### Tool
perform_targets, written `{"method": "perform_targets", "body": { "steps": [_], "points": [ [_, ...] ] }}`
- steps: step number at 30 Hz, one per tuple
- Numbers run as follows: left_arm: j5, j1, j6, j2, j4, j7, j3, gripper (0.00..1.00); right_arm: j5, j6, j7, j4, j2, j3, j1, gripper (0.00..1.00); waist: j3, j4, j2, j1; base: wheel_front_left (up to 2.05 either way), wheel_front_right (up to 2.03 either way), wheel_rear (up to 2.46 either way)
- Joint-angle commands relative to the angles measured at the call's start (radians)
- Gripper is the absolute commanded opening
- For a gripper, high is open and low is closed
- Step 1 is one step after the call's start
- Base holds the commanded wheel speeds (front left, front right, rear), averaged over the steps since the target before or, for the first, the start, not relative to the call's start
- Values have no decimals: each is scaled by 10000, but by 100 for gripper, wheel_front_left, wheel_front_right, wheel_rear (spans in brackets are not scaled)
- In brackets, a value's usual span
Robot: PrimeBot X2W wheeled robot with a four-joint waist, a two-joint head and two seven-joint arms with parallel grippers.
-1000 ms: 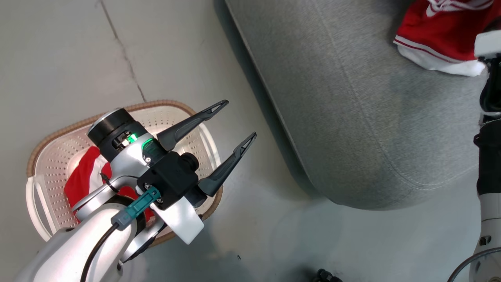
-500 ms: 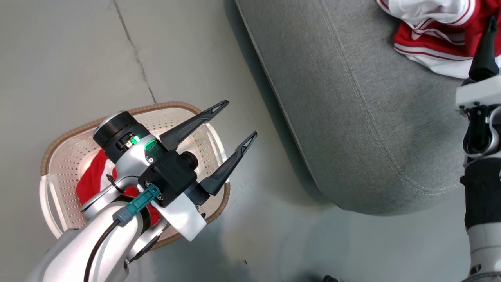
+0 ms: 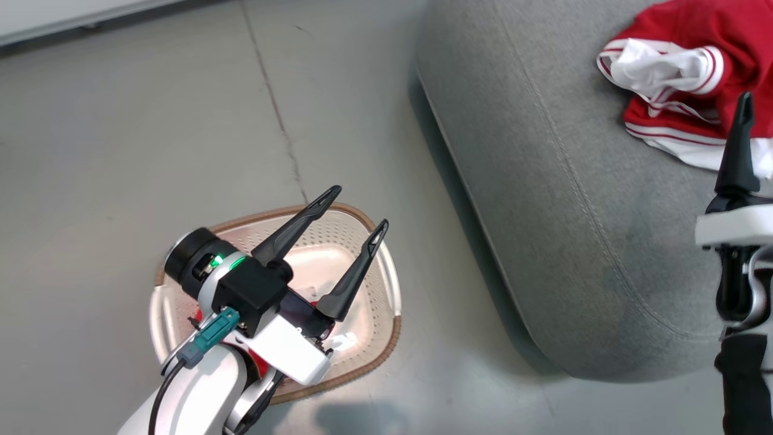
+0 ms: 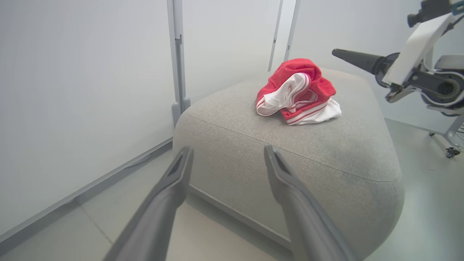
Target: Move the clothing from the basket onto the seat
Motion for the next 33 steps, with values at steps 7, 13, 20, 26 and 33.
{"method": "perform_targets", "body": {
  "steps": [7, 13, 20, 26, 33],
  "points": [
    [-510, 710, 491, -379, 644, -611, 331, 100, -252, 18, -21, -1742, 181, 666, 1774, 100, -1376, 1541, 0, -1, 0, 0, 0],
    [-835, 1171, 869, -605, 1047, -886, 740, 100, -428, 18, 116, -2734, 281, 1299, 2945, 100, -2012, 2319, 0, -1, 0, 0, 0],
    [-1176, 1766, 1273, -676, 1399, -1051, 1395, 100, -129, 18, 657, -3611, 318, 1718, 4052, 100, -2728, 2917, 0, -1, 0, 0, 0],
    [-1416, 2277, 1557, -634, 1539, -1100, 2038, 100, -4, 18, 1109, -3887, 314, 1924, 4733, 100, -3139, 3169, 0, -1, 0, 0, 0],
    [-1504, 2832, 1759, -554, 1688, -1109, 2546, 100, -35, 16, 1420, -3955, 318, 2048, 5228, 100, -3587, 3250, 0, -1, 0, 0, 0]
  ]
}}
